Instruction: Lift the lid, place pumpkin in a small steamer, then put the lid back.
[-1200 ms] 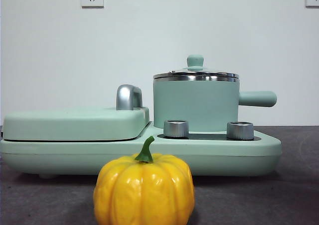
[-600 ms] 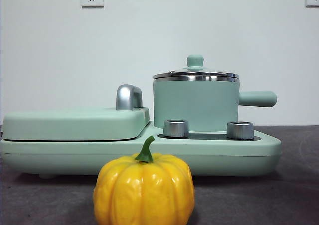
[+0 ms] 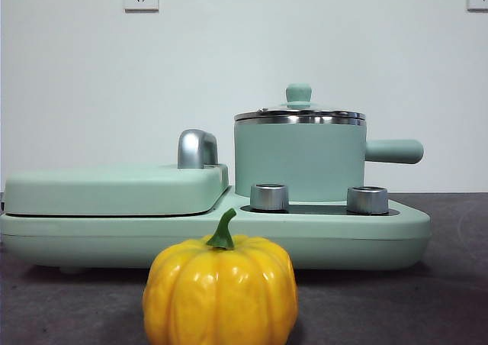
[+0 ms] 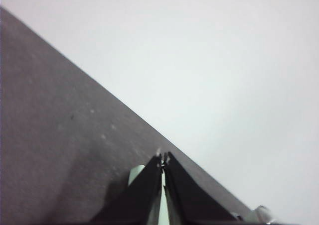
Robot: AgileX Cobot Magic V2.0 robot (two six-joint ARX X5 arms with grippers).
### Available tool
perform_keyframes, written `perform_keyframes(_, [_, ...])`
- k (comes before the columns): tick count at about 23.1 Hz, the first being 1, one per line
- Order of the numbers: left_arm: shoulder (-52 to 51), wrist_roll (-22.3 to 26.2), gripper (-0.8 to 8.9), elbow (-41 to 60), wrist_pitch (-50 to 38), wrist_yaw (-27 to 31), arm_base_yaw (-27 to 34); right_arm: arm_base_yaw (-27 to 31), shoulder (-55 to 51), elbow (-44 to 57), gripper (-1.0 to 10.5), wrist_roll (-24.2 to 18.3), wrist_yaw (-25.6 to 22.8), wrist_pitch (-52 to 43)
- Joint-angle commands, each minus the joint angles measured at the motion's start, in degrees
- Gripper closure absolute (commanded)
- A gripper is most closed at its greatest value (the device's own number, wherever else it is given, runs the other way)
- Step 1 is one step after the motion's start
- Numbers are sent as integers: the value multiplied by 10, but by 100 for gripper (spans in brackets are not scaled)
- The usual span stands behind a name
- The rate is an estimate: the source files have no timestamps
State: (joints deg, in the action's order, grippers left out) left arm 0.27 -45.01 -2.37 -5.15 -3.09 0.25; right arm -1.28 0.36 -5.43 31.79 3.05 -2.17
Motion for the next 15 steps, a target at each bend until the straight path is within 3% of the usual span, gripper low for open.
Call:
perform_keyframes(1, [-1, -38, 805, -28, -7, -1, 1, 0, 0, -37, 933, 6, 2, 9])
perform_keyframes(8, [20, -6, 804, -121, 43, -2, 1, 0, 37, -126, 933, -35, 19, 61])
perform_keyframes(15, [93, 137, 804, -242, 133, -10, 1, 0, 115, -212, 933, -132, 72, 103])
